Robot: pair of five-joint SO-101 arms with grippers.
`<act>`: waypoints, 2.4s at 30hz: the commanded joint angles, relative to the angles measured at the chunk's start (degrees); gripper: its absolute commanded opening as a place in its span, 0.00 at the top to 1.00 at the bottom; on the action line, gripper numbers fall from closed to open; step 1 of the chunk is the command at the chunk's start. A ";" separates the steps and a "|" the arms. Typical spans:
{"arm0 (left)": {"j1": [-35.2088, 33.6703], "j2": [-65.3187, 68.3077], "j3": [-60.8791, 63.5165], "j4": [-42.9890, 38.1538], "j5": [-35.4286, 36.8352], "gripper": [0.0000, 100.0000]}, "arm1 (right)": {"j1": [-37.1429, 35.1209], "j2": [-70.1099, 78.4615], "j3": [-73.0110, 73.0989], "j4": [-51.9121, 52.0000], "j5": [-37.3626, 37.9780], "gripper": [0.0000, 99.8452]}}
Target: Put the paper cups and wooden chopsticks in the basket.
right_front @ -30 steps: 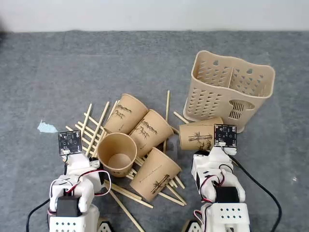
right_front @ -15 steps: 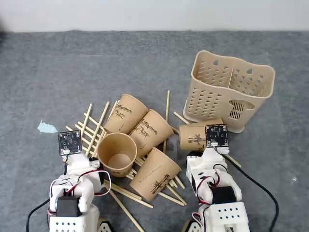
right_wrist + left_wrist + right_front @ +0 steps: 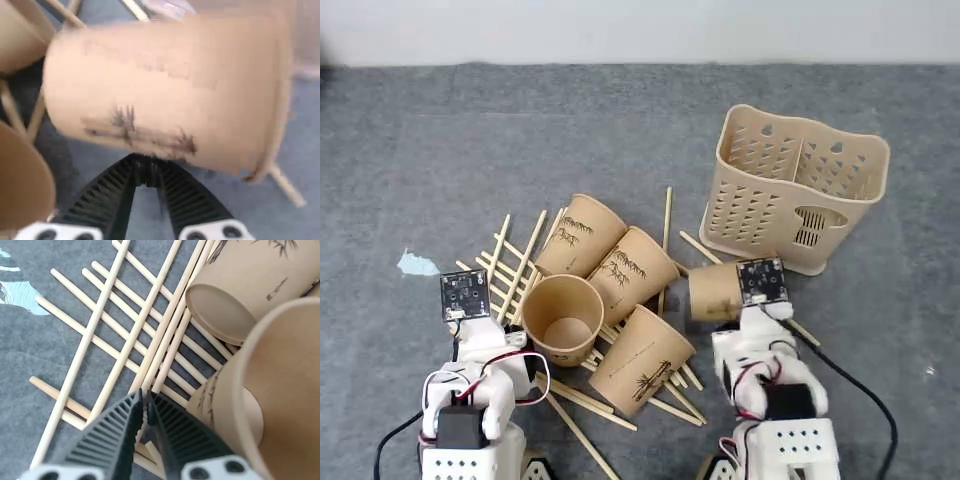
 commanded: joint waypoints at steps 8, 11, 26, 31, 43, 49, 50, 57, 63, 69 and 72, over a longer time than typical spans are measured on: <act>-0.44 -0.79 -3.38 0.44 -0.44 0.98 | 7.60 -0.75 -17.32 6.46 16.70 0.99; -0.53 -0.79 -3.38 0.44 -0.44 0.98 | 7.34 -0.13 -24.70 13.32 16.88 0.99; -0.44 -0.79 -2.42 0.44 -0.44 0.98 | -16.66 23.78 -54.95 39.52 9.49 0.94; -0.44 -0.79 -2.42 0.44 -0.44 0.98 | -23.69 33.98 -58.55 38.81 5.63 0.91; -0.35 -0.79 -2.42 0.44 -0.44 0.98 | -30.46 44.79 -58.73 31.08 -1.85 0.82; -0.35 -0.79 -2.42 0.44 -0.44 0.98 | -30.55 52.18 -58.73 29.41 -1.93 0.82; -0.35 -0.79 -2.42 0.44 -0.44 0.98 | -31.08 53.41 -58.73 29.41 -1.93 0.82; -0.18 -0.79 -2.33 0.44 -0.44 0.98 | -37.85 57.89 -58.73 30.02 -1.49 0.85; -0.09 -0.79 -1.89 0.44 -0.44 0.98 | -38.46 57.80 -58.90 30.20 -1.32 0.99; -0.09 -0.79 -1.89 0.44 -0.44 0.98 | -38.46 55.69 -60.22 35.56 3.52 0.99; -0.09 -0.79 -1.89 0.44 -0.44 0.98 | -38.37 51.12 -62.59 39.34 4.75 0.99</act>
